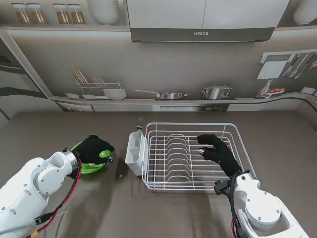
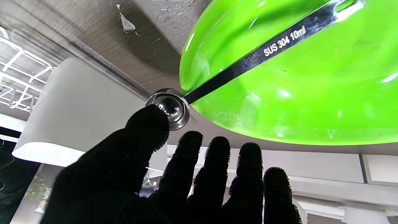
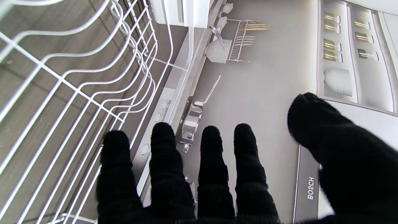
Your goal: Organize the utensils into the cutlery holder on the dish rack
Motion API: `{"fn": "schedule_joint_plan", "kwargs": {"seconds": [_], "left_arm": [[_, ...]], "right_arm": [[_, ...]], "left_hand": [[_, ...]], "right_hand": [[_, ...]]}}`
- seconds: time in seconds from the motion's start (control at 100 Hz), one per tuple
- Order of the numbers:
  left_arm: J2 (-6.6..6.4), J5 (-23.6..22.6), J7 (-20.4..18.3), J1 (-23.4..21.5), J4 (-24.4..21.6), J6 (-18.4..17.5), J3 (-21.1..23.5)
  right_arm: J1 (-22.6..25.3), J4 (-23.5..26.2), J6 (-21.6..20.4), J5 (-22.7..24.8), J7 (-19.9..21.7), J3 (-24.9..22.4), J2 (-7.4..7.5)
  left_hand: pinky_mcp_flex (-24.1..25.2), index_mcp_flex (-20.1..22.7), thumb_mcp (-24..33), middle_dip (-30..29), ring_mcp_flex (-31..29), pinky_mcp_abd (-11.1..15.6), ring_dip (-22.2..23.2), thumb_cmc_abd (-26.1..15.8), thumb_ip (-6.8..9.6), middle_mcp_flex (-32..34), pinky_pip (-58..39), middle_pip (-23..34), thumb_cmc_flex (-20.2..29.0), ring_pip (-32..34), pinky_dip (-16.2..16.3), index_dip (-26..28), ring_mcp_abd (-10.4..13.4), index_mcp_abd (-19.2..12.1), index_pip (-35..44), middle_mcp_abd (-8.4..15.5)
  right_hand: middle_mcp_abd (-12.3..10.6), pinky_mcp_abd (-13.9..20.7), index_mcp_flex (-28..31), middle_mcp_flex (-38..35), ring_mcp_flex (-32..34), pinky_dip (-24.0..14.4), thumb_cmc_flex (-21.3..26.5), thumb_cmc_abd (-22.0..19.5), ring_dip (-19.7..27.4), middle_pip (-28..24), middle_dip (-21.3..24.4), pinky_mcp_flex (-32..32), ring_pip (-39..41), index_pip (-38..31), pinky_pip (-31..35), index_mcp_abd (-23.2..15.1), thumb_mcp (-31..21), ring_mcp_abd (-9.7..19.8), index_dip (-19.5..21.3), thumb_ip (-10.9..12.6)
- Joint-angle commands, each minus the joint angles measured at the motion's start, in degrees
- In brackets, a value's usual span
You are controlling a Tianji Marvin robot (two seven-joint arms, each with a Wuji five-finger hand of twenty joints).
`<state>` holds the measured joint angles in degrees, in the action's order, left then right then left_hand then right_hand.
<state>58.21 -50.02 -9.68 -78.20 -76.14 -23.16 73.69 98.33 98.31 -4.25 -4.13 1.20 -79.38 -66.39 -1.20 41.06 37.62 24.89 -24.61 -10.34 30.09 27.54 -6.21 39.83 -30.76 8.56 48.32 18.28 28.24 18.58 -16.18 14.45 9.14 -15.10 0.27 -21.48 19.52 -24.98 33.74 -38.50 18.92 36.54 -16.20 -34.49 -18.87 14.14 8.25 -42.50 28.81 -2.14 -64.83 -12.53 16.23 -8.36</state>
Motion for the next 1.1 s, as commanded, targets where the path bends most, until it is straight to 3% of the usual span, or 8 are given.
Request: {"fn": "schedule_joint_plan", "kwargs": {"seconds": [0.0,0.83,0.97,1.06,1.09], "left_arm": [[0.08,-0.3,-0.5,0.3,0.6,0.0,-0.2],[0.67,0.9,3.2,2.9,4.7,0.2,-3.7],[0.76,1.5,3.3,3.3,5.2,0.4,-4.3],[0.84,1.5,3.9,3.5,5.7,0.4,-4.7],[0.85,1.3,4.2,3.6,5.9,0.4,-4.8]], "right_arm": [[0.3,0.4,0.1,-0.1,0.7,0.1,-0.16],[0.4,0.5,0.5,-1.6,0.6,0.0,-0.36],[0.4,0.5,0.5,-1.7,0.7,0.0,-0.34],[0.4,0.5,0.5,-1.7,0.7,0.0,-0.35],[0.4,0.5,0.5,-1.7,0.6,0.0,-0.36]], "left_hand": [[0.8,0.8,2.0,-0.5,0.8,-0.3,-0.4,1.5,0.21,-1.0,1.6,-0.1,0.0,-0.6,-0.5,0.1,0.5,-0.6,0.4,0.4],[0.3,7.0,3.1,-0.1,-0.3,-0.7,-0.2,2.1,0.25,0.5,-0.2,0.4,0.6,0.5,-0.2,3.1,0.6,-3.1,4.5,1.1],[0.3,8.8,1.1,0.0,-0.6,-0.8,-0.2,4.4,-2.98,1.1,-1.0,0.6,3.3,0.7,-0.6,7.9,0.6,-4.9,7.7,1.4],[0.1,10.2,-1.3,0.1,-1.1,-0.7,-0.2,5.4,-3.70,1.6,-1.6,0.9,5.9,1.0,-0.7,10.0,0.8,-6.2,10.3,1.7],[0.0,10.3,-3.7,0.2,-1.3,-0.7,-0.1,5.2,-2.99,1.9,-2.1,1.0,7.3,1.1,-1.0,9.5,0.8,-6.7,12.2,1.9]], "right_hand": [[0.1,1.4,-1.4,-0.9,1.3,-1.0,-1.2,-0.7,-0.6,0.4,0.5,0.1,0.0,-0.4,-0.9,-0.2,1.5,0.0,-1.5,1.9],[0.1,1.3,-1.4,-1.0,1.3,-0.9,-1.3,-1.0,-0.6,0.5,0.5,0.1,0.0,-0.4,-0.9,0.0,1.7,0.0,-1.5,1.9],[0.1,1.3,-1.4,-1.0,1.3,-0.9,-1.3,-1.1,-0.6,0.5,0.5,0.1,-0.1,-0.4,-0.9,0.0,1.7,0.0,-1.5,1.9],[0.1,1.4,-1.4,-1.0,1.3,-0.9,-1.3,-1.1,-0.6,0.4,0.5,0.1,-0.1,-0.4,-0.9,0.0,1.7,0.1,-1.5,1.9],[0.1,1.3,-1.4,-1.0,1.3,-0.9,-1.2,-1.0,-0.6,0.4,0.5,0.1,-0.1,-0.4,-0.9,0.0,1.7,0.0,-1.5,1.9]]}}
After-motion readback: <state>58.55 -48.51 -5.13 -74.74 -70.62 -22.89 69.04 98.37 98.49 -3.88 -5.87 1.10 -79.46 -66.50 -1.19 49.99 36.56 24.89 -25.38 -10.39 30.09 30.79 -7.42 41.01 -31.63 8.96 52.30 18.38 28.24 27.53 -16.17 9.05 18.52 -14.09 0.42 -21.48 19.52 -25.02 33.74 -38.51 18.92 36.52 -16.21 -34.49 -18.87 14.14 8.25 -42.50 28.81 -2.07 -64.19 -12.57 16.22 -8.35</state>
